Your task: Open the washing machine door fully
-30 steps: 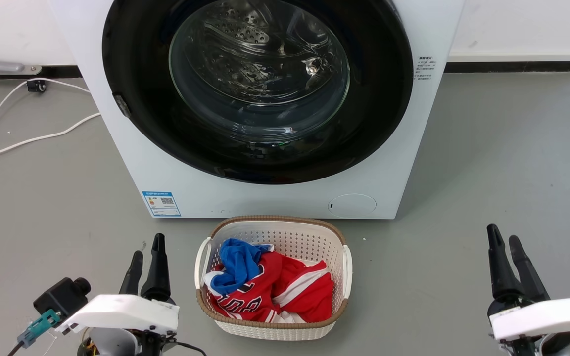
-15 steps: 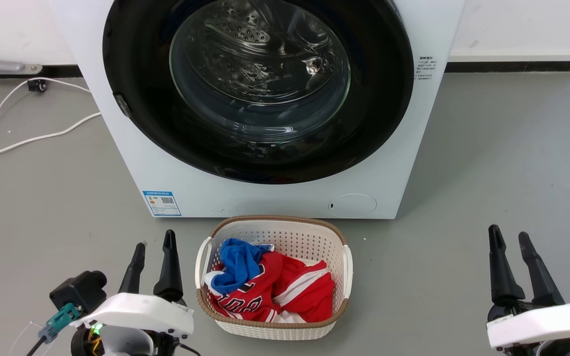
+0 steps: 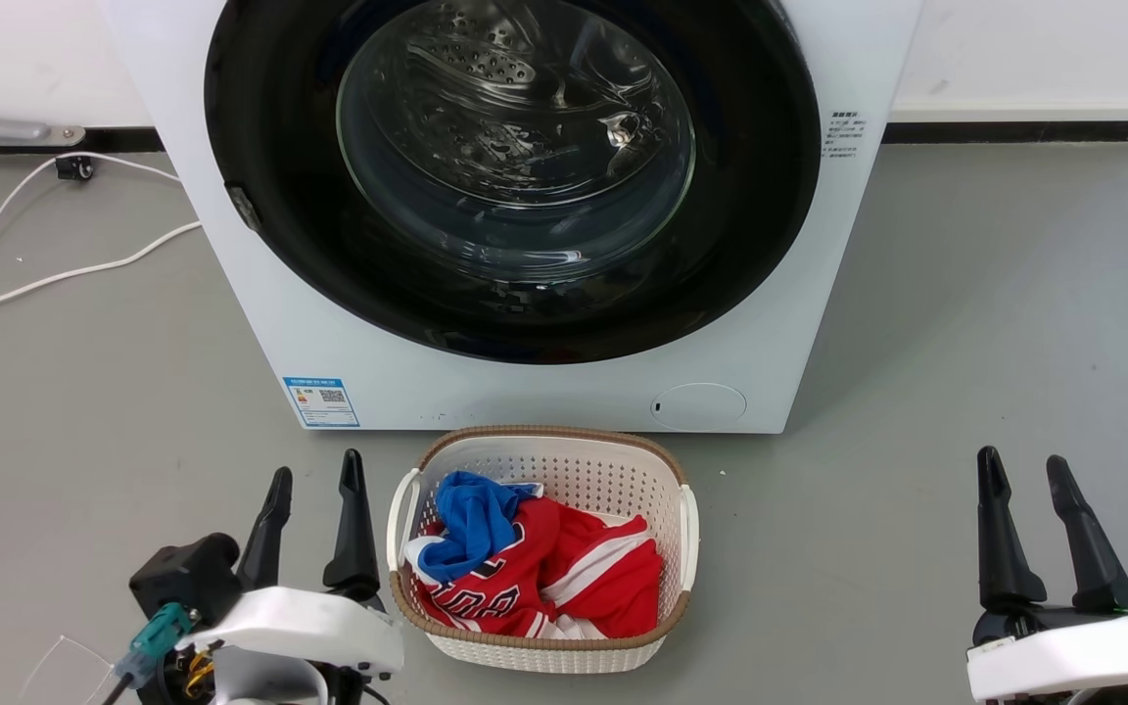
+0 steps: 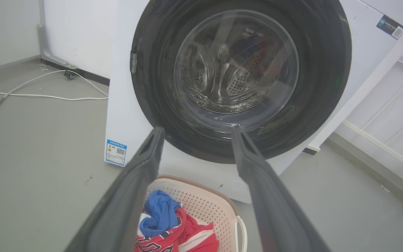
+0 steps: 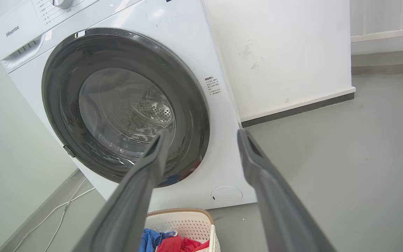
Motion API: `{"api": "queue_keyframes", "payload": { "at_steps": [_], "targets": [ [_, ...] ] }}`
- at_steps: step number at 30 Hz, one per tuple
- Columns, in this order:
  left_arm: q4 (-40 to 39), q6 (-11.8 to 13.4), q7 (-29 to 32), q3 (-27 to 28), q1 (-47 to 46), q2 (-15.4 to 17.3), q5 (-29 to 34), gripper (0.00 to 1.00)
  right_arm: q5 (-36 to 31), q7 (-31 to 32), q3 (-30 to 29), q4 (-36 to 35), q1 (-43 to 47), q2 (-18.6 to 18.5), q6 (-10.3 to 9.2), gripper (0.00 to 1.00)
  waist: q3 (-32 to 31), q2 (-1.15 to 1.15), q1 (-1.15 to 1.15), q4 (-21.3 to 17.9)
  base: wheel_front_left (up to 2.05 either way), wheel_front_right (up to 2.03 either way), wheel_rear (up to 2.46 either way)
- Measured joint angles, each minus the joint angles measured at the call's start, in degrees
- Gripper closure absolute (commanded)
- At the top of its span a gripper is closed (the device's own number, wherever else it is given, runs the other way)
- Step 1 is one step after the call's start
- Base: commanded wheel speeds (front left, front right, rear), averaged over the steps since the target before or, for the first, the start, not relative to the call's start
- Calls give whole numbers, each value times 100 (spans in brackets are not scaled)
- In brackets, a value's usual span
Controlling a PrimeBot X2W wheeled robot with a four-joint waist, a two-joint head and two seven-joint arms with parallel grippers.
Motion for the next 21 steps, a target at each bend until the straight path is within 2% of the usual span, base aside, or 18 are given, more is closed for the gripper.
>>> {"api": "queue_keyframes", "payload": {
  "at_steps": [21],
  "targets": [
    [-56,-63,-291,-104,146,-35,1110,0,-961,-270,-21,-168,209,1,1,0,-6,0,0,14,0,0,0]
  ]
}}
